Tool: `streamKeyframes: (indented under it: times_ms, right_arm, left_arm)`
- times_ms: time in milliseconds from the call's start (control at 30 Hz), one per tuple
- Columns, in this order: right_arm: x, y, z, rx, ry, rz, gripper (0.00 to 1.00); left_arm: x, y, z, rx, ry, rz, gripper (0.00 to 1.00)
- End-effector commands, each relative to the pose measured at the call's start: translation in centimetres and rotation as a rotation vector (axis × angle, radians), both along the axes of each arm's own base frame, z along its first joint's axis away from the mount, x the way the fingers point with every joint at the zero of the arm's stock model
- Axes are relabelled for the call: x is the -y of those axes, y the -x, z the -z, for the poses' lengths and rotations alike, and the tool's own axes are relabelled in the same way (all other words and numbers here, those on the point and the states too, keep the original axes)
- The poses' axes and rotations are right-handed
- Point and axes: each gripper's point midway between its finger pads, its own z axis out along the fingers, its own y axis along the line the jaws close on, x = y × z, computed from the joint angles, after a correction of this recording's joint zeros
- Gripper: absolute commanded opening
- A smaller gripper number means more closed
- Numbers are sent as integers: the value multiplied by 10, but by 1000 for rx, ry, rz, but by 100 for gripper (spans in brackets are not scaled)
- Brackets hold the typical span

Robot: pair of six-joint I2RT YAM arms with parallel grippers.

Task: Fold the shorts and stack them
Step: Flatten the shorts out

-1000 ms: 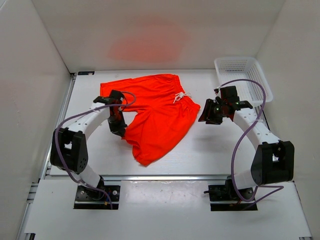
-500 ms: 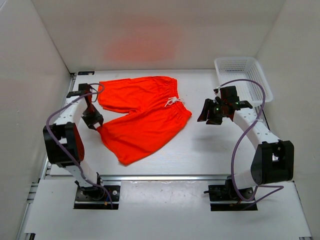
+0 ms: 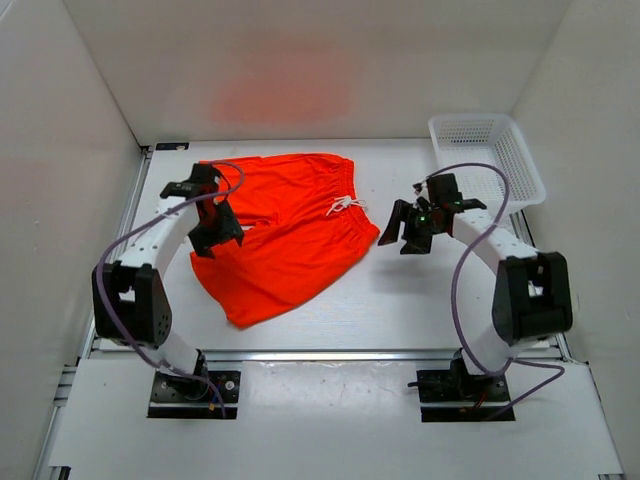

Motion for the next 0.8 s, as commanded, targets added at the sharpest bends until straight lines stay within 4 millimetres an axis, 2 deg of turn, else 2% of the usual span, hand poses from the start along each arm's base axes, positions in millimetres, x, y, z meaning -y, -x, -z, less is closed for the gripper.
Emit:
streamKeyframes:
  times_ms: [0, 33, 67, 100, 133, 167, 267, 400, 433, 500, 533, 600, 633, 667, 700, 733, 767]
  right_arm:
    - [-28, -21, 1, -6, -70, -24, 76]
    - [-30, -27, 16, -39, -67, -14, 76]
    - [-32, -33, 20, -41, -67, -14, 75]
    - [-37, -40, 20, -41, -71, -15, 73]
    - [-38, -44, 32, -71, -64, -14, 71]
    - [-38, -49, 36, -78, -55, 1, 69]
    - [-39, -64, 44, -67, -26, 31, 58]
    - [-40, -76, 57, -79, -18, 70, 45]
    - [-42, -78, 55, -67, -30, 65, 41]
    - [-44, -82, 55, -56, -44, 82, 29]
    - [-43, -77, 60, -70, -40, 82, 18]
    - [-43, -78, 63, -60, -43, 82, 12]
    - [-42, -74, 62, -62, -43, 82, 12]
    - [-40, -69, 67, -76, -38, 82, 20]
    - [-41, -73, 56, -37, -46, 74, 33]
    - [-38, -70, 60, -45, -32, 81, 47]
    - [-39, -71, 56, -35, -35, 81, 63]
  left_arm:
    - [36, 34, 9, -35, 107, 34, 77]
    - [44, 49, 21, -73, 104, 51, 75]
    - [48, 57, 28, -97, 106, 35, 74]
    - [49, 58, 29, -87, 102, 35, 74]
    - [51, 62, 33, -100, 98, 45, 72]
    - [50, 66, 36, -112, 98, 34, 70]
    - [51, 65, 33, -97, 89, 41, 67]
    - [50, 61, 24, -83, 81, 48, 67]
    - [50, 61, 24, -83, 79, 57, 67]
    - [47, 65, 23, -91, 68, 55, 67]
    - [47, 65, 20, -82, 70, 55, 67]
    - [43, 70, 20, -87, 57, 61, 67]
    - [43, 73, 20, -98, 54, 61, 67]
    - [41, 78, 17, -93, 55, 61, 67]
    - [40, 81, 17, -93, 55, 61, 67]
    - [38, 84, 20, -97, 45, 59, 69]
    - [38, 86, 18, -97, 48, 50, 71]
